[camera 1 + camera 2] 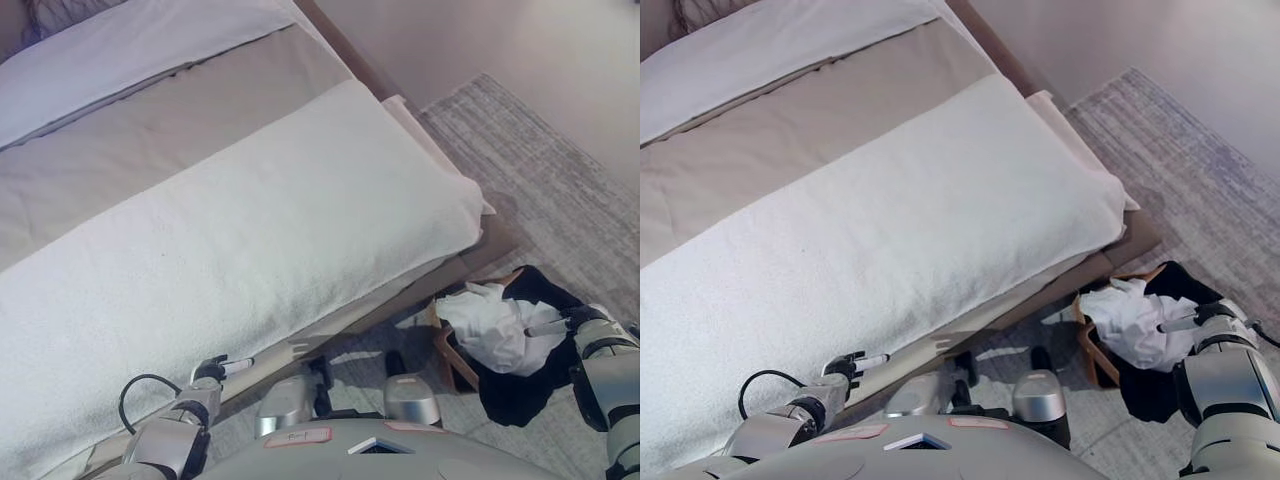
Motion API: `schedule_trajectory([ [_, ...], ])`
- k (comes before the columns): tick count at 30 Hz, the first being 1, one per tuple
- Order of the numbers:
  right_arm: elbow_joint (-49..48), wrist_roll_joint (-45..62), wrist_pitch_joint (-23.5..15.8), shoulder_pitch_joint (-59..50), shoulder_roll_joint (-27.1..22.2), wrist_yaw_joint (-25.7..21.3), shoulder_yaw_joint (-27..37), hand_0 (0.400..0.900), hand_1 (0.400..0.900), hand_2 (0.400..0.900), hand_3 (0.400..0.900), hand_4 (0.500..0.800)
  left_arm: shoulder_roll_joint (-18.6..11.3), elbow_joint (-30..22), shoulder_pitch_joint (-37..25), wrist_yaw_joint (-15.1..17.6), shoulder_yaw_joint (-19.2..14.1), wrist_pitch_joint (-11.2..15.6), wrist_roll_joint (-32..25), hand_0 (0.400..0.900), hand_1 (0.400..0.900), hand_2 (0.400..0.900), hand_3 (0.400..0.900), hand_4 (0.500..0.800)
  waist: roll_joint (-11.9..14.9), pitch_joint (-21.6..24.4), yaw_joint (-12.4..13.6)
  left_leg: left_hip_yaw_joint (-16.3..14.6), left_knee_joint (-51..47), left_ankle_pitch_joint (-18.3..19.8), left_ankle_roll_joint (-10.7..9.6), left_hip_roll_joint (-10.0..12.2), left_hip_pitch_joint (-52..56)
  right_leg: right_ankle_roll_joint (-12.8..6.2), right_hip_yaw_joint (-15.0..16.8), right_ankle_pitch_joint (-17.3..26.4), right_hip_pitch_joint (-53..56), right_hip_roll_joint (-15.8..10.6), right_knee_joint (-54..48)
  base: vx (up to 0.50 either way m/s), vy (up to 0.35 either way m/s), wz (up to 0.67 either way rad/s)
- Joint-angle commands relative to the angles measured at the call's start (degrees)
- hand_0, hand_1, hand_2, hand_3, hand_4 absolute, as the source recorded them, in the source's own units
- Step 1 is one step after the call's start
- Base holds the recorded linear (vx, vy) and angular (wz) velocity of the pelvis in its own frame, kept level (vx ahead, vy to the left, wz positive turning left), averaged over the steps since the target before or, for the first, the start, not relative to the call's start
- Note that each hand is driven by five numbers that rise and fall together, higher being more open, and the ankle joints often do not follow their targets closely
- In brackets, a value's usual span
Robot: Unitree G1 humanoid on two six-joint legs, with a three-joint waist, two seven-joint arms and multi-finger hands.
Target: Put the clothes on the bed into the basket.
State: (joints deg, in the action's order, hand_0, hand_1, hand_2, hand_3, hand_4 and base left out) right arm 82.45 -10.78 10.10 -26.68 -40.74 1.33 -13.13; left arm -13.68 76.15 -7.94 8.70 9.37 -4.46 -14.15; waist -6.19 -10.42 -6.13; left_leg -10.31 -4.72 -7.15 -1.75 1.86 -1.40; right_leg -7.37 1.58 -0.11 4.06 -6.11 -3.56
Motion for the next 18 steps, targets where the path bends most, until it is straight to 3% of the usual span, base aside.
schedule_trajectory([
  [1,-7.8,5.1,-2.1,-2.2,-0.2,-3.9,-2.9,0.900,0.900,0.900,0.900,0.800,-3.0,2.2,-1.4,1.7,-1.8,0.6,0.6,0.900,0.900,0.900,0.900,0.800,3.6,3.2,1.8,2.2,0.5,3.2,-2.0,1.3,1.5,-0.53,0.5,3.0,-4.3,-2.4,2.3,-0.01,-0.019,-0.08],
  [6,-14.9,9.8,-5.3,5.2,6.6,-4.4,-0.6,0.900,0.900,0.900,0.900,0.800,-2.4,1.4,-0.3,1.3,-4.0,1.2,1.1,0.900,0.900,0.900,0.900,0.800,4.5,3.4,2.6,2.6,0.4,3.1,-2.0,1.8,1.7,-0.50,-0.1,2.7,-4.0,-2.0,2.4,-0.01,-0.020,0.06],
  [11,-8.5,8.7,-5.9,7.2,17.3,-2.9,-3.8,0.900,0.900,0.900,0.900,0.800,-1.1,1.8,0.2,0.2,-2.5,1.7,2.8,0.900,0.900,0.900,0.900,0.800,5.2,4.7,4.9,4.6,0.1,2.9,-1.9,1.8,1.4,-0.31,-2.4,2.8,-3.2,-2.1,1.8,0.00,-0.014,0.29],
  [18,-5.1,8.6,-6.1,11.1,25.1,-3.5,-4.4,0.900,0.900,0.900,0.900,0.800,0.1,2.5,0.9,0.3,-2.7,1.8,4.2,0.900,0.900,0.900,0.900,0.800,5.9,5.8,6.5,6.9,-0.2,2.7,-1.6,1.2,1.1,-0.23,-4.8,2.8,-2.2,-2.3,1.3,0.02,0.014,0.21],
])
